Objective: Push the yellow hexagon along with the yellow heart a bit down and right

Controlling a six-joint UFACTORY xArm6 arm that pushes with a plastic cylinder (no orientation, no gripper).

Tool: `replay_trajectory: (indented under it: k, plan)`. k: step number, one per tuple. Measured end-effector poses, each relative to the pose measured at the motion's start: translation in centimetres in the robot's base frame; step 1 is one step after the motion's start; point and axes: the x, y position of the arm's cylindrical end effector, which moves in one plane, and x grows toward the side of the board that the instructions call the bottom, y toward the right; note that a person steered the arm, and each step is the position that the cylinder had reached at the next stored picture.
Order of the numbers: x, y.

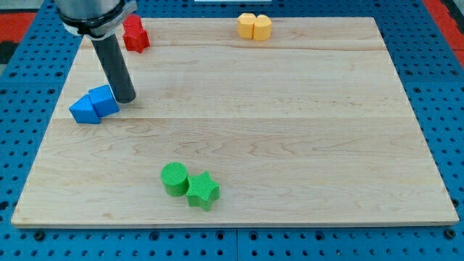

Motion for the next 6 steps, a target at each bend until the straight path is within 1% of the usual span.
replay_trajectory:
  k: [2,3,6]
  plan:
    - [-0.5,6.4]
    - [-3.2,7.4]
    - [-16.8,9.0]
